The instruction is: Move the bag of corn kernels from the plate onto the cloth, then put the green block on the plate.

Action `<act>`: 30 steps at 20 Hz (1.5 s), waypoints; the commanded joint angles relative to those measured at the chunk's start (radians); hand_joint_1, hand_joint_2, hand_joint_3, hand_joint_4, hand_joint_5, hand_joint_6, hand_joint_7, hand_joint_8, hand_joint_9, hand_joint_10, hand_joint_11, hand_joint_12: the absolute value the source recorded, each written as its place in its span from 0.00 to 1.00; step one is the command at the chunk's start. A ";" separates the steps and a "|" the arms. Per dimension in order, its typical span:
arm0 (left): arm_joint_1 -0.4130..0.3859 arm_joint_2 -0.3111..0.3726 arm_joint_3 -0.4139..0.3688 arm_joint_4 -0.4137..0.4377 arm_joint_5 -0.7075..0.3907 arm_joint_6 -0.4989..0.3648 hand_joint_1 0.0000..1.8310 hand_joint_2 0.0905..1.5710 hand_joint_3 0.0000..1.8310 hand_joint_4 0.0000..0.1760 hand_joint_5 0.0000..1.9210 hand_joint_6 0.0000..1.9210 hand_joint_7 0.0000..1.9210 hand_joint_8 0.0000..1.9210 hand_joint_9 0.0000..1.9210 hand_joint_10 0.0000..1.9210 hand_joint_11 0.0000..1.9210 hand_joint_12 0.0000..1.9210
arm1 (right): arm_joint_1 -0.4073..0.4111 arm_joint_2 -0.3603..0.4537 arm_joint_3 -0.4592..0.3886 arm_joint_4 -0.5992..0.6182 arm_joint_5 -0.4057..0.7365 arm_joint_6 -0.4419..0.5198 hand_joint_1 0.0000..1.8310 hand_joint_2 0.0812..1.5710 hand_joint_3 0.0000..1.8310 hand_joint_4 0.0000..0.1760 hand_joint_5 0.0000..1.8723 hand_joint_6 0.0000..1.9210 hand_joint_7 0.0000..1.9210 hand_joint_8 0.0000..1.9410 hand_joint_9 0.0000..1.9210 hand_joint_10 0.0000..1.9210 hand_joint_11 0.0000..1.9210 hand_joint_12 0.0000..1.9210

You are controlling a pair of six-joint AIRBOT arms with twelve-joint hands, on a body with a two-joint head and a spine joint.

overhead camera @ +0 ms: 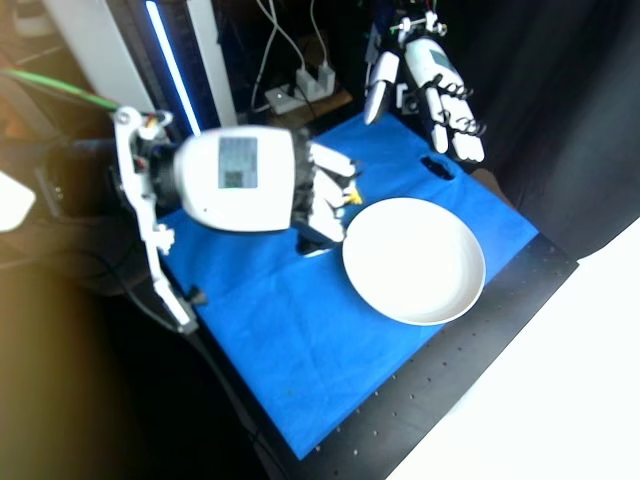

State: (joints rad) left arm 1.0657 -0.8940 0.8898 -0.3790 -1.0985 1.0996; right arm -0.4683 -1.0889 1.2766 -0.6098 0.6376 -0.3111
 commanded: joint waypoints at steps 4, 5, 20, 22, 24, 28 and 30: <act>-0.004 -0.008 0.003 0.009 -0.124 -0.005 0.10 0.72 0.00 0.99 0.00 0.00 0.00 0.00 0.00 0.00 0.00 0.00 | 0.047 -0.120 0.111 -0.039 0.017 0.116 0.66 0.79 0.00 0.00 0.33 0.68 0.43 0.75 0.46 0.61 0.39 0.86; -0.004 -0.010 0.003 0.007 -0.125 -0.005 0.09 0.72 0.00 1.00 0.00 0.00 0.00 0.00 0.00 0.00 0.00 0.00 | 0.053 -0.150 0.134 -0.050 -0.019 0.116 0.65 0.79 0.00 0.00 0.34 0.67 0.43 0.75 0.41 0.62 0.32 0.89; 0.000 -0.030 0.012 -0.004 -0.121 -0.013 0.15 0.79 0.00 0.93 0.01 0.00 0.00 0.00 0.00 0.00 0.01 0.01 | 0.057 -0.335 0.243 -0.184 -0.341 0.116 0.30 0.78 0.00 0.00 0.03 0.00 0.21 0.00 0.18 0.18 0.02 0.81; 0.002 -0.029 0.012 -0.007 -0.125 -0.014 0.16 0.80 0.00 1.00 0.02 0.00 0.00 0.00 0.00 0.00 0.01 0.02 | 0.057 -0.334 0.238 -0.184 -0.340 0.116 0.25 0.76 0.00 0.23 0.00 0.00 0.02 0.00 0.01 0.02 0.00 0.23; 0.004 -0.029 0.012 -0.008 -0.126 -0.015 0.17 0.80 0.00 1.00 0.01 0.00 0.00 0.00 0.00 0.00 0.00 0.00 | 0.057 -0.334 0.225 -0.187 -0.331 0.116 0.26 0.74 0.00 0.32 0.00 0.00 0.00 0.00 0.00 0.00 0.00 0.04; 0.011 -0.028 0.007 -0.018 -0.134 -0.016 0.17 0.80 0.00 0.96 0.01 0.00 0.00 0.00 0.00 0.00 0.00 0.00 | 0.059 -0.185 0.139 -0.119 -0.192 0.116 0.27 0.70 0.00 0.50 0.00 0.00 0.00 0.00 0.00 0.00 0.00 0.00; 0.017 -0.026 0.005 -0.022 -0.136 -0.016 0.17 0.78 0.00 0.99 0.01 0.00 0.00 0.00 0.00 0.00 0.00 0.00 | 0.059 -0.153 0.116 -0.097 -0.150 0.116 0.35 0.68 0.00 0.54 0.00 0.00 0.00 0.00 0.00 0.00 0.00 0.00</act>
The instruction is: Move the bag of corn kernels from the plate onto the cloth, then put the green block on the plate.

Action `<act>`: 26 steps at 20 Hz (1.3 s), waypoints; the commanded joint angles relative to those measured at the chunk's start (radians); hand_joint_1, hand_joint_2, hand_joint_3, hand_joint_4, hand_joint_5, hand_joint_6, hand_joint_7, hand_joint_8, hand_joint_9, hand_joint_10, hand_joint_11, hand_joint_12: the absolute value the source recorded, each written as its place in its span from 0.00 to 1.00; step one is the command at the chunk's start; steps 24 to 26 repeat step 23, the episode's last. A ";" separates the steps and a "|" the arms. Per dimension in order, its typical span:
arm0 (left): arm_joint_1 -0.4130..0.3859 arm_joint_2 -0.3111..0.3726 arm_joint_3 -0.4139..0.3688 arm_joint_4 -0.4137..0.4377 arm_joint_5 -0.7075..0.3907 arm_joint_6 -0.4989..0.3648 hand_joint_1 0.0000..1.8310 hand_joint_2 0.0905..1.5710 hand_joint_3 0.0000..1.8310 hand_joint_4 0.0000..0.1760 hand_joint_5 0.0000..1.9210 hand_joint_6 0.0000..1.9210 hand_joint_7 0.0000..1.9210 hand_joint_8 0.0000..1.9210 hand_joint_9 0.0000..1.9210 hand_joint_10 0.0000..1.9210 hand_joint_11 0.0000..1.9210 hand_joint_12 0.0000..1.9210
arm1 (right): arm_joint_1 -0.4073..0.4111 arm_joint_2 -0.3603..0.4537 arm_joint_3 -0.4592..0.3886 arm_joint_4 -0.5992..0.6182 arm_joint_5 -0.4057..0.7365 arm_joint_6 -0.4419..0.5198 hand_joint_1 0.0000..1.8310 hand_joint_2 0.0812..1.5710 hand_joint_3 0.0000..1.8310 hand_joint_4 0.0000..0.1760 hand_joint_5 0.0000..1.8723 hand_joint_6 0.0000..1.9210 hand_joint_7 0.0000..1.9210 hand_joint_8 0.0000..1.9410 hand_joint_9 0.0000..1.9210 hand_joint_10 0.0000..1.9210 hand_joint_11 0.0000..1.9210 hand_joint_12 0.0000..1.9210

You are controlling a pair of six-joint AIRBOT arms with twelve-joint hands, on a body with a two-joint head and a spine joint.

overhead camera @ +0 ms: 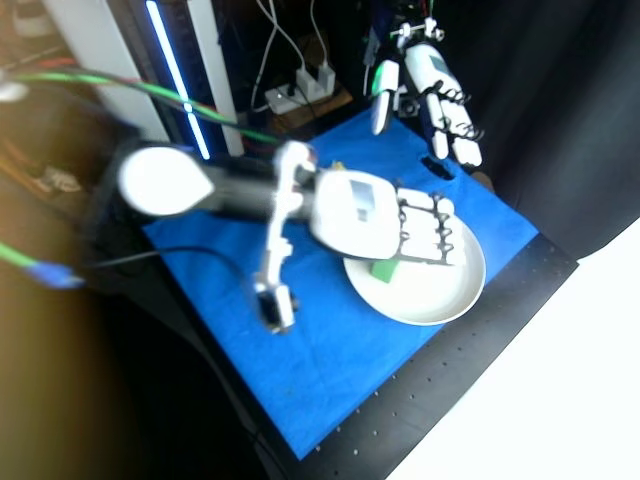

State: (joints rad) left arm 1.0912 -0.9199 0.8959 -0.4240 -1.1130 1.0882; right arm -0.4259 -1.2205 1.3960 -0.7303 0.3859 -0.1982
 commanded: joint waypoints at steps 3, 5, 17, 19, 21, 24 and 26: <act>0.008 0.008 -0.009 0.013 -0.139 -0.005 0.17 0.76 0.00 0.99 0.01 0.00 0.00 0.00 0.00 0.00 0.01 0.00 | 0.016 0.060 -0.067 0.069 0.221 0.003 0.36 0.66 0.00 0.31 0.00 0.00 0.00 0.00 0.00 0.00 0.00 0.00; 0.013 0.014 -0.013 0.008 -0.152 -0.005 0.16 0.77 0.00 0.90 0.01 0.00 0.00 0.00 0.00 0.00 0.01 0.01 | 0.006 0.135 -0.116 0.087 0.286 0.003 0.39 0.66 0.00 0.22 0.00 0.00 0.00 0.00 0.00 0.00 0.00 0.00; 0.028 0.102 -0.054 0.046 -0.288 0.000 0.16 0.81 0.00 1.00 0.00 0.00 0.00 0.00 0.00 0.00 0.00 0.00 | -0.347 0.486 -0.417 0.498 0.589 -0.368 0.13 0.80 0.01 0.47 0.00 0.00 0.00 0.00 0.00 0.00 0.00 0.00; 0.028 0.122 -0.060 0.046 -0.301 0.005 0.20 0.82 0.00 0.93 0.00 0.00 0.00 0.00 0.00 0.00 0.00 0.00 | -0.391 0.545 -0.457 0.552 0.641 -0.421 0.09 0.79 0.01 0.67 0.00 0.00 0.00 0.00 0.00 0.00 0.00 0.00; 0.028 0.132 -0.061 0.046 -0.314 0.005 0.23 0.81 0.00 0.85 0.00 0.00 0.00 0.00 0.00 0.00 0.00 0.00 | -0.425 0.575 -0.476 0.590 0.689 -0.439 0.13 0.79 0.00 0.68 0.00 0.00 0.00 0.00 0.00 0.00 0.00 0.00; 0.028 0.162 -0.069 0.047 -0.353 0.015 0.24 0.81 0.00 0.87 0.00 0.00 0.00 0.00 0.00 0.00 0.00 0.00 | -0.503 0.643 -0.525 0.690 0.822 -0.508 0.20 0.77 0.00 0.55 0.00 0.00 0.00 0.00 0.00 0.00 0.00 0.00; 0.028 0.162 -0.069 0.047 -0.353 0.015 0.24 0.81 0.00 0.87 0.00 0.00 0.00 0.00 0.00 0.00 0.00 0.00 | -0.503 0.643 -0.525 0.690 0.822 -0.508 0.20 0.77 0.00 0.55 0.00 0.00 0.00 0.00 0.00 0.00 0.00 0.00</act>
